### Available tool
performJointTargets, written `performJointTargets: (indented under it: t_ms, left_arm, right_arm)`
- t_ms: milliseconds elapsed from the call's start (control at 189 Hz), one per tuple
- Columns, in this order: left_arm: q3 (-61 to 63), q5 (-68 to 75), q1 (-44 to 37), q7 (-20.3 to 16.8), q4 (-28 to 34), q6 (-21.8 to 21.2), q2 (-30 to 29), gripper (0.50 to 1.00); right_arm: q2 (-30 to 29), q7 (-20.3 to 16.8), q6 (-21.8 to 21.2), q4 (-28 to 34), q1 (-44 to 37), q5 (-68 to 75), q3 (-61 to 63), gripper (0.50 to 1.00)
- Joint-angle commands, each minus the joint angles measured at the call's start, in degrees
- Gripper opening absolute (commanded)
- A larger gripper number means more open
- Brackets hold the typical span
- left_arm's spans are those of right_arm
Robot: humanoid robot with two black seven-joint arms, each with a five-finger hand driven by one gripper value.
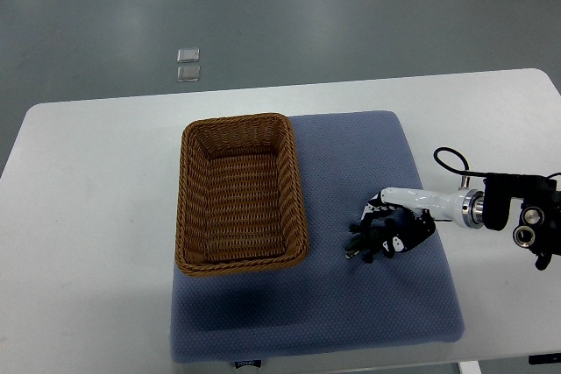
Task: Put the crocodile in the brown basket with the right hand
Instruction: 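Close the right hand fingers around the green crocodile, then lift the crocodile with the right hand off the mat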
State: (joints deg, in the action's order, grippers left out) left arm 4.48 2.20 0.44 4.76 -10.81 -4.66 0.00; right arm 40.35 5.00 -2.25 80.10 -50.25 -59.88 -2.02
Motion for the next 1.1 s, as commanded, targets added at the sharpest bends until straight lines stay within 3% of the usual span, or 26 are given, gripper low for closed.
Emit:
performJointTargets:
  t_ms: [0,604,1097]
  left_arm:
    - [0.0,0.0,0.0,-0.02,0.0,0.0,0.0,1.0]
    - [0.09,0.0,0.0,0.07,0.0,0.0,0.0,1.0]
    - [0.09,0.09,0.0,-0.02,0.0,0.0,0.0,1.0]
  right_arm:
    - [0.34,0.01,0.06,-0.03,-0.38,-0.41,0.0,0.5]
    - [6.14,0.54,-3.02,1.03,-5.91,-0.15,0.18,0.5]
    - [10.1,0.62,-7.41,2.35,-16.37,0.91,0.53,0.5]
